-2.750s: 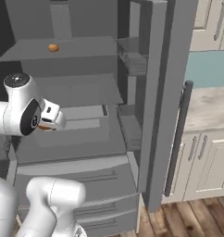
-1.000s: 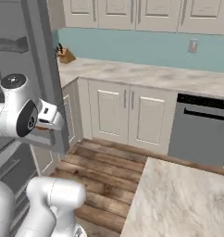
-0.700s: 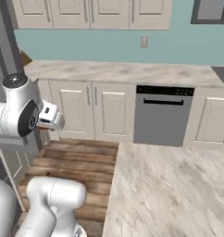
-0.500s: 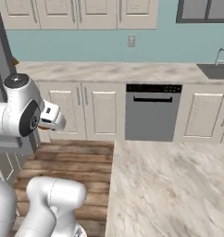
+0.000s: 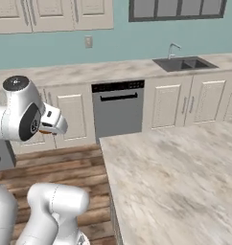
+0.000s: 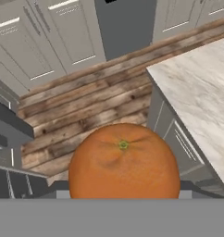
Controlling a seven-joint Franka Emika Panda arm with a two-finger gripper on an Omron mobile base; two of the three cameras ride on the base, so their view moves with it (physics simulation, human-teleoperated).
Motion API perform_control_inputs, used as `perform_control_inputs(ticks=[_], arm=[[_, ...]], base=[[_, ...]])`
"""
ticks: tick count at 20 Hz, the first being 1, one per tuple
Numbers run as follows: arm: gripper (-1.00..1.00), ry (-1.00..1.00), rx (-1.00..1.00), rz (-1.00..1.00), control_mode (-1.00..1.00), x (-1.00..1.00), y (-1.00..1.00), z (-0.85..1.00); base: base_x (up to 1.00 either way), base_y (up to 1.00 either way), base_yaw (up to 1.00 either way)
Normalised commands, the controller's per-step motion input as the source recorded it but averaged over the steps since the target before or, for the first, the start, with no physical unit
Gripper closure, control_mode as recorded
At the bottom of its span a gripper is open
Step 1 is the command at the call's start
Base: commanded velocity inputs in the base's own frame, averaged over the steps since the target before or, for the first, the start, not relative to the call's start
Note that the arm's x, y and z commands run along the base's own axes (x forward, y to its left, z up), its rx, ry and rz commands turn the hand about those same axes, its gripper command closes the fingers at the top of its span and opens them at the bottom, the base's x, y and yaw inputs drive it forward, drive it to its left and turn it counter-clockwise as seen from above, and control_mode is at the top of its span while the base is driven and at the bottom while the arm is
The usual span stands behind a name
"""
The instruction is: Pick the two tangerines from the fridge and place them on the plate next to the blender to make a fruit smoothie.
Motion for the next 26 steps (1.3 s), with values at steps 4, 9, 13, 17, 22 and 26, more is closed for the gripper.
perform_control_inputs(ticks=[4,9,13,17,22,26], arm=[[1.00,0.00,0.00,0.00,1.00,0.00,0.00,0.00],[1.00,0.00,0.00,0.00,1.00,0.00,0.00,0.00],[1.00,0.00,0.00,0.00,1.00,0.00,0.00,0.00],[1.00,0.00,0.00,0.00,1.00,0.00,0.00,0.00],[1.00,0.00,0.00,0.00,1.00,0.00,0.00,0.00],[1.00,0.00,0.00,0.00,1.00,0.00,0.00,0.00]], base=[[-0.64,-0.42,-0.61],[-0.49,-0.82,-0.48],[-0.04,-0.96,-0.42],[-0.33,-1.00,-0.35],[-0.59,-1.00,-0.37],[0.03,-0.79,-0.30]])
